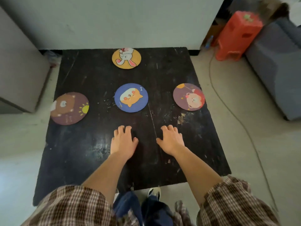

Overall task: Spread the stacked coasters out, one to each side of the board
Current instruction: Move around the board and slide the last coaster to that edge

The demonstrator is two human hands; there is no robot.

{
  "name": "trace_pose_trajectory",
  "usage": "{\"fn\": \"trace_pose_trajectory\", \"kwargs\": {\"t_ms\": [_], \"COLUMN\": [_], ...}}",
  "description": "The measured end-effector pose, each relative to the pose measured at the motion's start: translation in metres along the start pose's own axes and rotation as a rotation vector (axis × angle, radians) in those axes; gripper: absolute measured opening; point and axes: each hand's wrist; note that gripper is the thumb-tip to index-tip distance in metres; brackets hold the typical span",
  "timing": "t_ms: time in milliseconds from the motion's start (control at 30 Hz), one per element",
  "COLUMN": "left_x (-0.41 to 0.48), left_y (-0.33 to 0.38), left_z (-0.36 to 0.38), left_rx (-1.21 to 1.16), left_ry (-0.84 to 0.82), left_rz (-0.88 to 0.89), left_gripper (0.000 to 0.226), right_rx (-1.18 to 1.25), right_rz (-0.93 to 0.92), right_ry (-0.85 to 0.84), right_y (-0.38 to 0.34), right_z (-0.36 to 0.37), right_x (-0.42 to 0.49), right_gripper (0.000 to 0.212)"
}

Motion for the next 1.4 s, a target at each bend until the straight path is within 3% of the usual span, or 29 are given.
{"fn": "trace_pose_trajectory", "kwargs": {"t_ms": [300, 767, 967, 1167, 1233, 1333, 1400], "left_x": [0.053, 0.147, 0.180, 0.204, 0.207, 0.206, 0.203], "left_y": [0.006, -0.011, -0.009, -0.003, -0.005, -0.011, -0.013], "left_z": [-0.007, -0.005, -0.009, -0.014, -0.014, -0.017, -0.021], "left_rx": [-0.029, -0.087, -0.115, -0.277, -0.350, -0.419, -0.487], "left_ry": [0.071, 0.144, 0.153, 0.163, 0.180, 0.253, 0.266], "left_rz": [-0.120, -0.210, -0.193, -0.397, -0.465, -0.446, -0.465], "left_gripper": [0.051, 0.068, 0.067, 0.070, 0.061, 0.023, 0.018], "right_rx": [-0.043, 0.014, 0.214, 0.313, 0.364, 0.503, 0.560], "right_rz": [-0.123, -0.067, 0.087, 0.245, 0.264, 0.286, 0.286], "right_ry": [-0.025, 0.006, 0.030, 0.028, 0.039, 0.048, 0.069], "right_y": [-0.019, -0.056, -0.071, -0.080, -0.079, -0.074, -0.070], "right_z": [-0.022, -0.028, -0.021, -0.017, -0.016, -0.015, -0.014], "right_x": [0.073, 0.176, 0.190, 0.197, 0.198, 0.196, 0.192], "right_gripper": [0.057, 0.058, 0.058, 0.056, 0.050, 0.033, 0.028]}}
Point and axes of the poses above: each hand's wrist, its own x-axis towards the middle knuckle, its own z-axis out of the palm, y = z × x, and after that the axes turned 11 degrees about y, right-handed
